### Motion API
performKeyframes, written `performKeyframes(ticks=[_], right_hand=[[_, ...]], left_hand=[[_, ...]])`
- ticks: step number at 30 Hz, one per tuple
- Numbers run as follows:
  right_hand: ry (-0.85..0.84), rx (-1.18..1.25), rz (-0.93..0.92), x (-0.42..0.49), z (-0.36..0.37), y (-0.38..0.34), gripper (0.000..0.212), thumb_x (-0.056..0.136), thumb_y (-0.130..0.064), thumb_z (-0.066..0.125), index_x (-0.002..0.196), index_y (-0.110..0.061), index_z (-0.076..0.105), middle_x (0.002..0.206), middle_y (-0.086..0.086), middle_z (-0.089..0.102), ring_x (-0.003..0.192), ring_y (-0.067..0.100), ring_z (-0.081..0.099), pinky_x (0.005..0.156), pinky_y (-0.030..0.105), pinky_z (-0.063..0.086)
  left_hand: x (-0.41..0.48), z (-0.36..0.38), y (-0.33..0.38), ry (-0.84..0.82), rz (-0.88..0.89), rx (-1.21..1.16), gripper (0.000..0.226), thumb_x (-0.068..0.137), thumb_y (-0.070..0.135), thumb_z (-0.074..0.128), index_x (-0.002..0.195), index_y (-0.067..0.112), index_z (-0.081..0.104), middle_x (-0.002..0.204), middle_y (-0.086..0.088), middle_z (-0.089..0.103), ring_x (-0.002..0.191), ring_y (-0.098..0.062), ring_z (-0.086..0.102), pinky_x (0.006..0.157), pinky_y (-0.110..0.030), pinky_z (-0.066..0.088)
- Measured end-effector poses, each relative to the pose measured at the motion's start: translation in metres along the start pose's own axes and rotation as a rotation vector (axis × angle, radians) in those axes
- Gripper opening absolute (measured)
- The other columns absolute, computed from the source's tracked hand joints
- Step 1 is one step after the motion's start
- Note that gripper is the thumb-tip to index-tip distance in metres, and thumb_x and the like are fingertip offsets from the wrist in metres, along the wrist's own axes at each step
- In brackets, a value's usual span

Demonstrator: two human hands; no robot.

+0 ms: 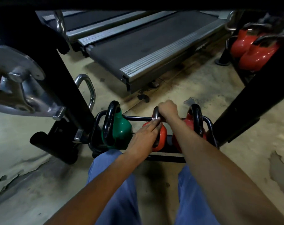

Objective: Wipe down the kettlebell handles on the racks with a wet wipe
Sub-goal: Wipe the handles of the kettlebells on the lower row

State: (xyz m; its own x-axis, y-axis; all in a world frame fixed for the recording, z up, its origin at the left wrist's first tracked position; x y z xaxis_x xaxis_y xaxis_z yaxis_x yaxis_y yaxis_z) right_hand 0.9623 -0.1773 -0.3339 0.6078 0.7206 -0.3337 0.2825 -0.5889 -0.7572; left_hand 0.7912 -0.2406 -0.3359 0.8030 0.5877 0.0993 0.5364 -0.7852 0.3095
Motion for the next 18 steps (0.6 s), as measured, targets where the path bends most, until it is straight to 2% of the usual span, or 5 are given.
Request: performKeyframes(ticks=[3, 7, 12, 15, 18], right_hand=[[-0.169, 0.776, 0.417, -0.01, 0.016, 0.021, 0.028, 0.101, -0.014, 0.035, 0.096, 0.007, 0.053, 0.083, 0.024, 0.071, 0.077, 0.038, 0.074, 0.079, 0.045, 0.059], [-0.364, 1.15, 0.563, -0.003, 0.033, 0.037, 0.051, 0.108, -0.023, 0.015, 0.144, 0.011, 0.031, 0.1, 0.04, 0.069, 0.08, 0.049, 0.074, 0.076, 0.059, 0.059], [-0.256, 1.086, 0.586, 0.0, 0.025, 0.041, 0.052, 0.108, -0.018, 0.015, 0.138, 0.017, 0.04, 0.092, 0.037, 0.07, 0.071, 0.042, 0.075, 0.072, 0.053, 0.058], [-0.255, 1.047, 0.573, 0.006, 0.028, 0.039, 0.055, 0.106, -0.019, 0.017, 0.131, 0.022, 0.044, 0.092, 0.036, 0.07, 0.064, 0.039, 0.074, 0.056, 0.045, 0.062], [-0.226, 0.983, 0.539, 0.003, 0.02, 0.026, 0.047, 0.106, -0.017, 0.019, 0.125, 0.019, 0.043, 0.096, 0.039, 0.069, 0.07, 0.041, 0.074, 0.052, 0.051, 0.061]], left_hand=[[-0.001, 0.001, -0.002, 0.029, 0.008, -0.045, 0.09, 0.085, 0.0, 0.067, 0.16, 0.019, 0.021, 0.168, 0.0, 0.013, 0.153, -0.017, 0.016, 0.121, -0.04, 0.03], [-0.003, -0.001, -0.001, 0.083, 0.015, -0.066, 0.077, 0.093, 0.006, 0.059, 0.159, 0.018, 0.022, 0.167, -0.003, 0.015, 0.153, -0.018, 0.016, 0.122, -0.038, 0.027], [-0.002, 0.006, -0.003, 0.113, 0.029, -0.034, 0.078, 0.092, 0.01, 0.066, 0.158, 0.016, 0.026, 0.166, -0.005, 0.019, 0.152, -0.018, 0.02, 0.122, -0.038, 0.027], [-0.005, 0.007, -0.003, 0.113, 0.022, -0.037, 0.077, 0.093, 0.01, 0.064, 0.159, 0.017, 0.023, 0.167, -0.005, 0.015, 0.153, -0.018, 0.015, 0.124, -0.041, 0.02], [-0.008, 0.007, -0.001, 0.118, 0.012, -0.044, 0.083, 0.092, 0.009, 0.065, 0.16, 0.017, 0.018, 0.168, -0.005, 0.01, 0.154, -0.02, 0.012, 0.124, -0.041, 0.018]])
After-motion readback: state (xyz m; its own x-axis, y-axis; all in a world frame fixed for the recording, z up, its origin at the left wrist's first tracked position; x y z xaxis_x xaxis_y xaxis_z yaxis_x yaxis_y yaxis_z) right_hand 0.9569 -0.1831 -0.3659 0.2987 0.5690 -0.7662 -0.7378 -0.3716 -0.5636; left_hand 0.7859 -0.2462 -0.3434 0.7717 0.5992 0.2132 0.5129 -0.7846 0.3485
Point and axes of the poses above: each hand's wrist, its own x-axis towards the middle knuckle, its own z-axis out of the palm, y = z × x, the point moved 1 cm from there along x, towards the middle knuckle
